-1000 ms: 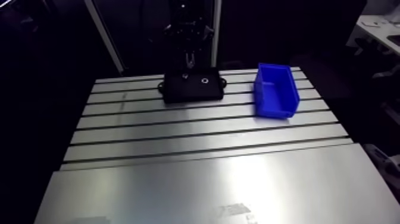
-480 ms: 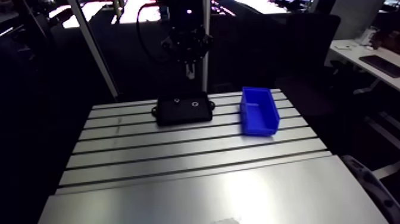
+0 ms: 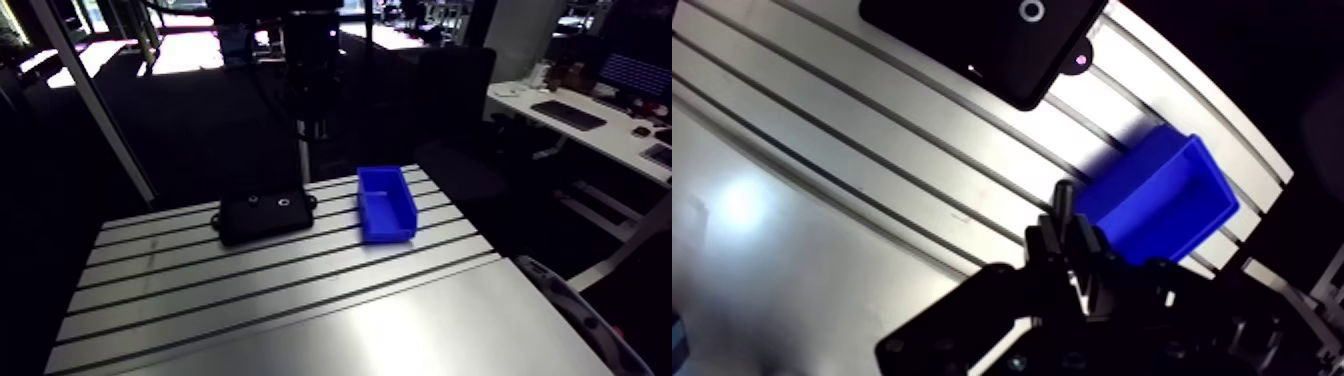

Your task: Pick up the M10 bolt from the tray and put it into the blue bin.

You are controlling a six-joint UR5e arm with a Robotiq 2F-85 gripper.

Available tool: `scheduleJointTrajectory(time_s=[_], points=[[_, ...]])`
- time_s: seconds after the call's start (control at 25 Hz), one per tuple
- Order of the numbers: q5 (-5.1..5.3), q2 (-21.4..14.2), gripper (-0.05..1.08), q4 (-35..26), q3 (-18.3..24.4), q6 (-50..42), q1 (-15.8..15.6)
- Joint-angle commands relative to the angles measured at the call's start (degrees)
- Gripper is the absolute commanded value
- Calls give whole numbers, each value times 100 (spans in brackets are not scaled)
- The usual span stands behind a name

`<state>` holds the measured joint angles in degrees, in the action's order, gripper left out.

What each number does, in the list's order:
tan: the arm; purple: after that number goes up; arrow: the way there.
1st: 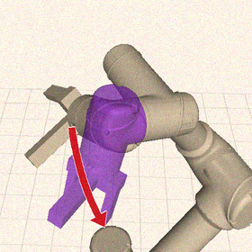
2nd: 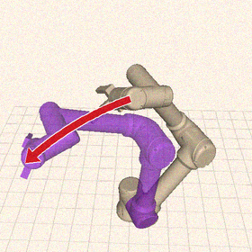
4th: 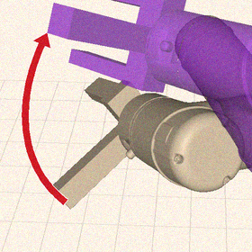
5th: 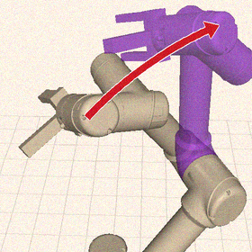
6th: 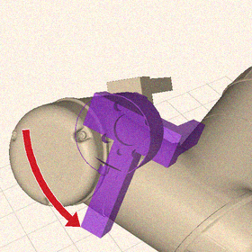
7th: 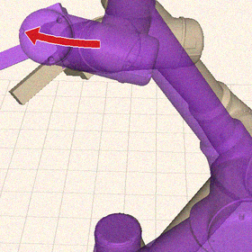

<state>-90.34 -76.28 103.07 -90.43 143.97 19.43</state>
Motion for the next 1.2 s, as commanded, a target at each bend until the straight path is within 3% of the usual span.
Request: scheduleJointTrajectory(time_s=[0.04, 0.36, 0.56, 0.8, 1.04, 1.2], points=[[100, -75, 103, -11, -155, 1912, 448], [48, -5, 102, -11, -190, 4172, 844], [39, 109, 102, 51, -190, 4928, 1020], [12, 408, 102, 183, -155, 5103, 1099], [-225, 716, 102, 719, -190, 5262, 1196], [-225, 804, 102, 816, -181, 5314, 1275]])
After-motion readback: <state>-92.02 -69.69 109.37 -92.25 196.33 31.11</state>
